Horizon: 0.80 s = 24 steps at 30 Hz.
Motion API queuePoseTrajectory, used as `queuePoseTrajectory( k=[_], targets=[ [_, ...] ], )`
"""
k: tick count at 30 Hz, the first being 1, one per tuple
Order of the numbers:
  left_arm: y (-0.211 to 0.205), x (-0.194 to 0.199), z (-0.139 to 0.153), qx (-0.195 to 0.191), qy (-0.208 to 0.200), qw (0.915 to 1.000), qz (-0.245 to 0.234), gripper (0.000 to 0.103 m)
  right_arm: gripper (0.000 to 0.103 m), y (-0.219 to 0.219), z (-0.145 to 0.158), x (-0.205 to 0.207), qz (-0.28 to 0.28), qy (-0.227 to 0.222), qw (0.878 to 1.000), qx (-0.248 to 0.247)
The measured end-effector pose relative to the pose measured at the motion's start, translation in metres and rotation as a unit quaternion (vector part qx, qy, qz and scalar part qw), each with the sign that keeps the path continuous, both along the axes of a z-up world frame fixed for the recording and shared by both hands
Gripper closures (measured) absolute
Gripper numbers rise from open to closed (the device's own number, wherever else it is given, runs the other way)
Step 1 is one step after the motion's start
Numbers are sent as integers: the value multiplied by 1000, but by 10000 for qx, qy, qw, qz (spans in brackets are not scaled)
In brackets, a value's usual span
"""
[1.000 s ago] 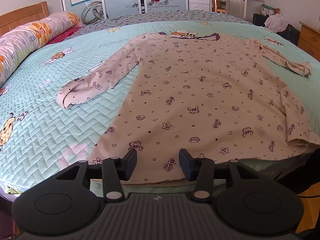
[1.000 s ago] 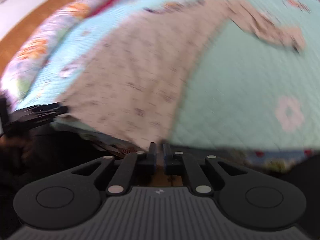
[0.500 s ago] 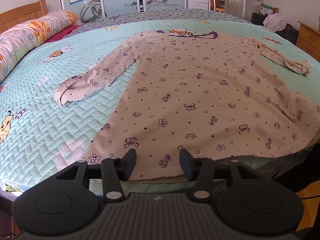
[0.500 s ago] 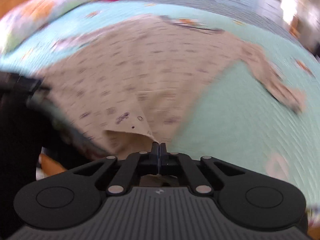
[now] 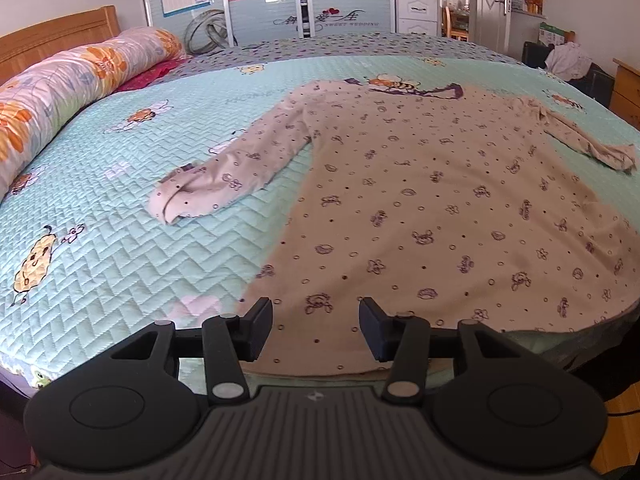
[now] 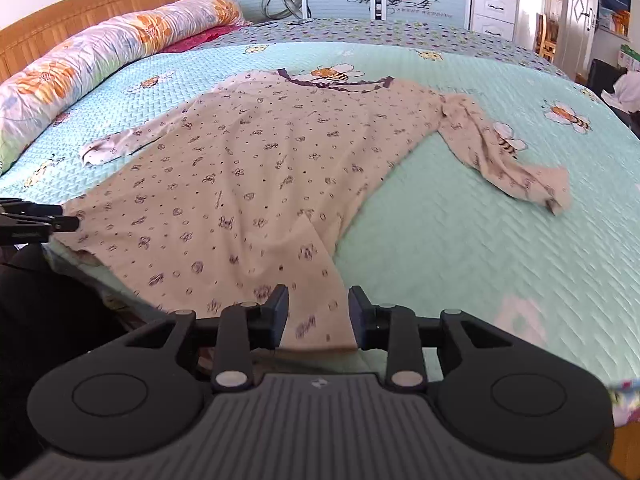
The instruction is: Fold clothes
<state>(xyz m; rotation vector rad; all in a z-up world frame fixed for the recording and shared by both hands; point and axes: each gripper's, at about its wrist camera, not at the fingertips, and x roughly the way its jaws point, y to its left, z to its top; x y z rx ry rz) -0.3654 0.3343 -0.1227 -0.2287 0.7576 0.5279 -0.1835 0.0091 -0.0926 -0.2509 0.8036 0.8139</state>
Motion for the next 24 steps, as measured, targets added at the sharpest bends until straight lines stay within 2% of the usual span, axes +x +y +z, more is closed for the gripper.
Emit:
queuePoseTrajectory(
  k=[3, 6, 8, 10, 12, 15, 16, 17, 18, 24],
  targets=[
    [15, -7, 1, -147, -58, 9996, 250, 51, 67, 0, -18, 27, -228, 650, 9976, 102],
    [30, -15, 3, -295, -117, 9982, 500, 51, 65, -17, -29, 38, -502, 1218, 9903, 434],
    [40, -19, 3, -389, -103, 9966, 720, 44, 55, -28, -34, 40, -611, 1469, 9852, 635],
    [48, -22, -1, -460, 25, 9942, 974, 43, 52, -34, -41, 41, -716, 1698, 9802, 724],
    [52, -23, -5, -750, 10, 9925, 961, 43, 51, -35, -47, 41, -783, 1911, 9747, 860],
    [51, -17, -8, -1449, -229, 9873, 613, 45, 51, -30, -51, 43, -778, 2182, 9663, 1120],
    [51, -16, -9, -1654, -324, 9842, 550, 63, 59, -27, -52, 43, -778, 2214, 9656, 1117],
    [52, -16, -10, -1861, -447, 9800, 543, 97, 88, -25, -52, 43, -778, 2246, 9649, 1115],
    [54, -18, -10, -2081, -582, 9748, 549, 97, 100, -22, -53, 43, -777, 2278, 9642, 1113],
    [53, -55, 5, -2301, -1049, 9644, 768, 97, 101, -59, -33, 34, -1092, 2171, 9605, 1359]
  ],
)
